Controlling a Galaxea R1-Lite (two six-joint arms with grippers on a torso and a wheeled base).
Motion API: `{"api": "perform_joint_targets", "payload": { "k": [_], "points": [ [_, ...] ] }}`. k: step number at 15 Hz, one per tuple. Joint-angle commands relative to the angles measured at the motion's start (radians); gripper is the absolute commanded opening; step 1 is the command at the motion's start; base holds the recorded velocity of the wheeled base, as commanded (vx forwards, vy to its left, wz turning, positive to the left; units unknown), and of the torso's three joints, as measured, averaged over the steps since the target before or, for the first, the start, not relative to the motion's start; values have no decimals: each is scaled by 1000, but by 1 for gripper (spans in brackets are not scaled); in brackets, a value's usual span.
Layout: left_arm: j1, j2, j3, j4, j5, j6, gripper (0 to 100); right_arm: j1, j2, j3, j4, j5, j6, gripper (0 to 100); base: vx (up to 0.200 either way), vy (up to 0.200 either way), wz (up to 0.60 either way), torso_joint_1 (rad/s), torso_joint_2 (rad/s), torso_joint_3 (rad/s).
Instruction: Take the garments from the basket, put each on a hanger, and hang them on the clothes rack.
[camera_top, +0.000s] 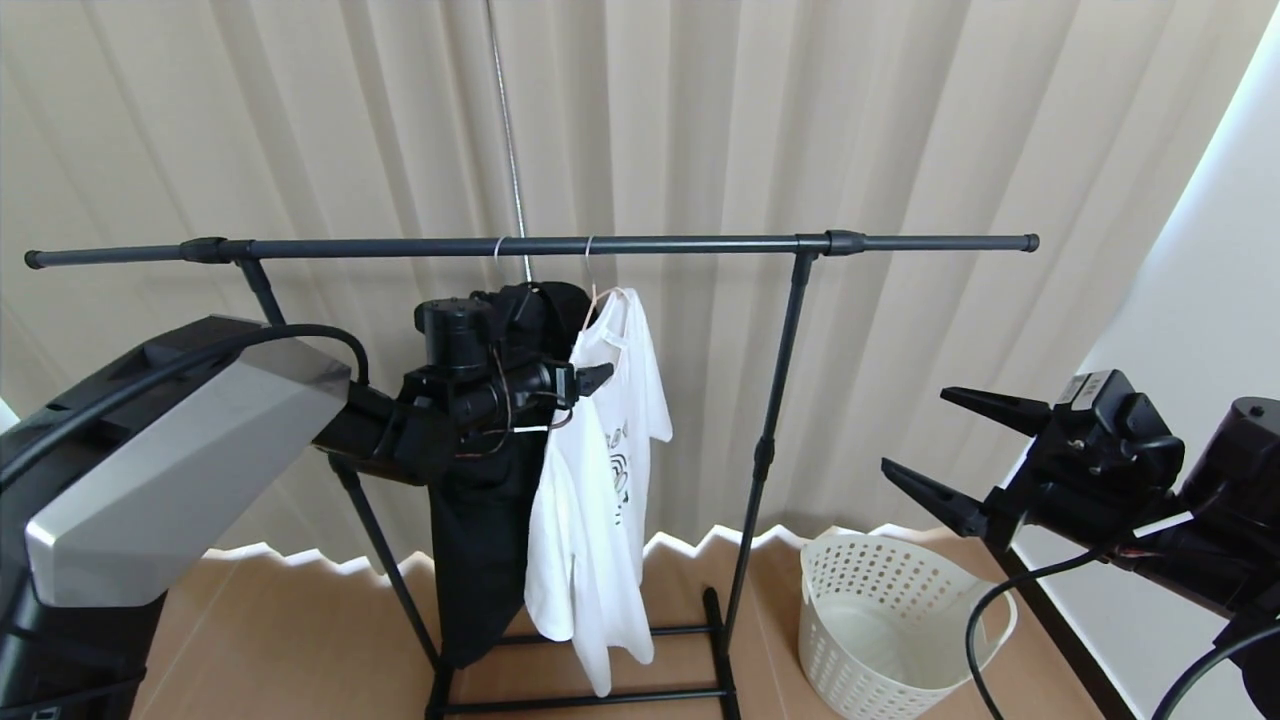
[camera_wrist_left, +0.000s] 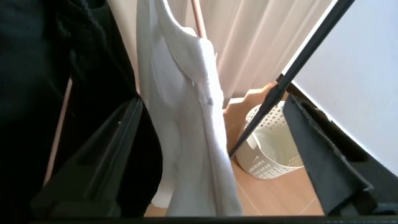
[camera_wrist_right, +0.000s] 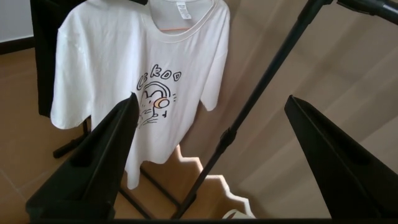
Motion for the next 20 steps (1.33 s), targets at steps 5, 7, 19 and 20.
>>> {"api": "perform_joint_targets", "payload": {
  "k": [5, 7, 19, 20],
  "points": [
    [5, -219, 191, 16, 0, 1, 100, 5, -31, -3, 0, 2, 1, 100, 0, 0, 0, 0, 0, 0],
    [5, -299, 263, 20, 0, 2, 100, 5, -59, -3, 1, 2, 4, 100, 0, 0, 0, 0, 0, 0],
    [17, -925, 979, 13, 6, 21, 100, 107, -261, -15, 162, -124, 124, 100, 0, 0, 0, 0, 0, 0],
    [17, -940, 987, 13, 6, 21, 100, 107, -290, -26, 216, -124, 128, 100, 0, 0, 0, 0, 0, 0]
  ]
}}
